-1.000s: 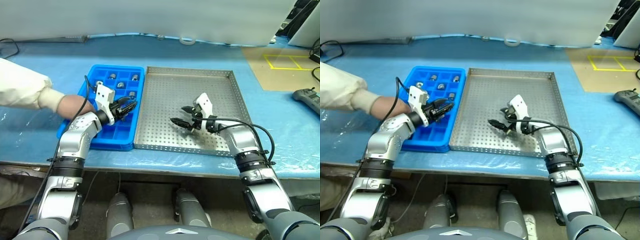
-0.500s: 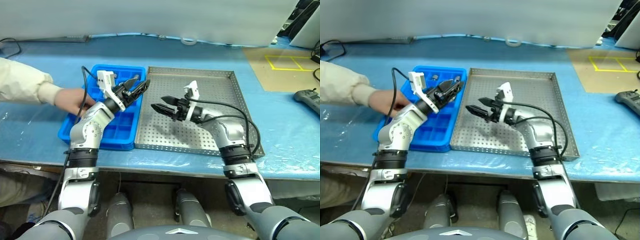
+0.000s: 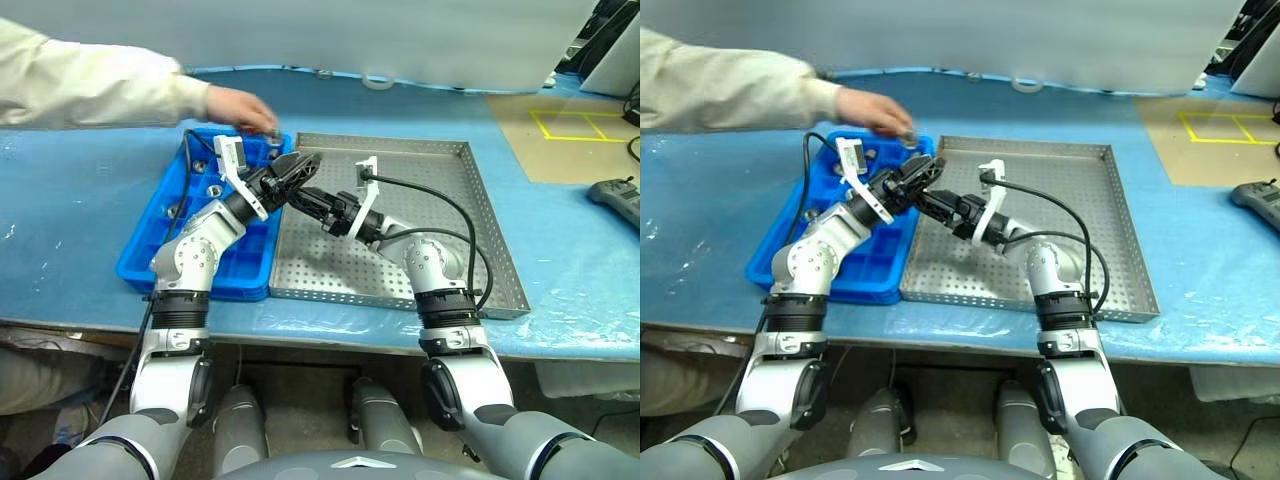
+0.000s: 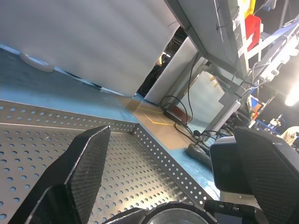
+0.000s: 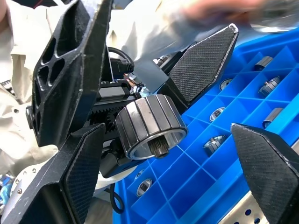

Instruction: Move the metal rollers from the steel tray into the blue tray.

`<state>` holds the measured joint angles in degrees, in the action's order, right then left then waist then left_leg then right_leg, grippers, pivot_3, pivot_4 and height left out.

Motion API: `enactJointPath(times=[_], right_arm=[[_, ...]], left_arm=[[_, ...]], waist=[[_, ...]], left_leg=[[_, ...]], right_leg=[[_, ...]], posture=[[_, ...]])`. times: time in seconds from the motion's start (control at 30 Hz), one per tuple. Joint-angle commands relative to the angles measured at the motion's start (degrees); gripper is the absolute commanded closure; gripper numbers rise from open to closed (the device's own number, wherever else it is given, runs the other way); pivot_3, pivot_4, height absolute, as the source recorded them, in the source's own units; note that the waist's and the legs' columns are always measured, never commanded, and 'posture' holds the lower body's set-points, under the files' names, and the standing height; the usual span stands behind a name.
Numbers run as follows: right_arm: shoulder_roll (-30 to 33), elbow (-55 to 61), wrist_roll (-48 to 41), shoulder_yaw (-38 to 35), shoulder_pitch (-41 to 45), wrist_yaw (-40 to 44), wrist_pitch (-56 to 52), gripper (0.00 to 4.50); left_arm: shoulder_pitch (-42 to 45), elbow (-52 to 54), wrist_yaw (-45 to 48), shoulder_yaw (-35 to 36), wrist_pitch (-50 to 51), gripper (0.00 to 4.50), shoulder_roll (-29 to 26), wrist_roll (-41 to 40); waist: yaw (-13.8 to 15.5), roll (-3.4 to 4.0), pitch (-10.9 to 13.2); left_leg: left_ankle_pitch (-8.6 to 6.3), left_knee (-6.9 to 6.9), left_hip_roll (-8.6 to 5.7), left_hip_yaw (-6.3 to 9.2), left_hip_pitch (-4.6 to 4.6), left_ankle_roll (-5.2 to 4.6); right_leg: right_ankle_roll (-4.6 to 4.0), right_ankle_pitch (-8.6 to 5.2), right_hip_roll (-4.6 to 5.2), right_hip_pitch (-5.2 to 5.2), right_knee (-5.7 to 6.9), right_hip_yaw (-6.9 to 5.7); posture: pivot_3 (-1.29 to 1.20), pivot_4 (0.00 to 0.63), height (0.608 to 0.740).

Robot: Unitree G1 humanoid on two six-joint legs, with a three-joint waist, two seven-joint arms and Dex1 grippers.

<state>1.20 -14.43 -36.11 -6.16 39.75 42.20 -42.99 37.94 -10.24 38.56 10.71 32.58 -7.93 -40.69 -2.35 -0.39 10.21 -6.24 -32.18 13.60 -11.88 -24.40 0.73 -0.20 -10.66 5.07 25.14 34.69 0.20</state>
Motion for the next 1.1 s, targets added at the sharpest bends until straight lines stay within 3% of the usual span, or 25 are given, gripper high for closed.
enactJointPath(times=[0.03,0.13,0.33,0.67,1.1], right_arm=[[-1.04,3.0,-2.45,-0.02,0.67,0.41,0.15,0.0],[-1.39,4.14,-3.03,0.77,0.16,1.23,-0.24,0.62],[-1.69,4.13,-4.11,0.14,0.5,1.33,-0.31,2.71],[-2.63,1.73,-5.77,-2.39,2.52,0.61,0.53,2.77],[-7.47,-4.23,-15.5,-12.8,7.84,-6.4,1.04,2.77]], left_arm=[[-0.01,1.41,0.54,-1.12,0.41,0.04,0.59,-0.4],[-0.25,1.51,0.52,-1.38,0.14,0.0,0.71,-0.01],[-0.28,1.72,-0.31,-0.8,-1.47,0.0,0.1,1.11],[-1.01,4.15,-4.09,3.83,-1.69,0.0,-1.43,-2.3],[1.0,4.64,-9.21,8.49,-2.01,0.0,0.76,-7.53]], waist=[[0.0,0.0,0.0],[0.01,0.0,0.0],[0.06,0.0,0.0],[0.08,0.0,0.0],[0.4,0.0,0.01]], left_leg=[[0.0,0.02,0.0,0.0,0.0,0.01],[0.0,0.03,0.0,0.0,0.0,0.02],[-0.01,0.04,-0.01,0.0,-0.02,0.02],[0.0,0.09,0.02,0.0,-0.03,0.07],[0.0,0.15,-0.01,0.0,-0.1,0.08]], right_leg=[[0.0,0.0,0.0,0.0,0.0,0.0],[0.01,0.0,0.0,0.01,-0.02,0.0],[0.01,-0.01,0.0,0.02,-0.03,0.0],[0.02,-0.01,-0.01,0.08,-0.04,0.0],[0.02,-0.01,0.0,0.1,-0.08,-0.03]], posture=[[-0.46,0.15,0.74],[-0.46,0.15,0.74],[-0.45,0.15,0.74],[-0.41,0.15,0.74],[-0.39,0.15,0.74]])
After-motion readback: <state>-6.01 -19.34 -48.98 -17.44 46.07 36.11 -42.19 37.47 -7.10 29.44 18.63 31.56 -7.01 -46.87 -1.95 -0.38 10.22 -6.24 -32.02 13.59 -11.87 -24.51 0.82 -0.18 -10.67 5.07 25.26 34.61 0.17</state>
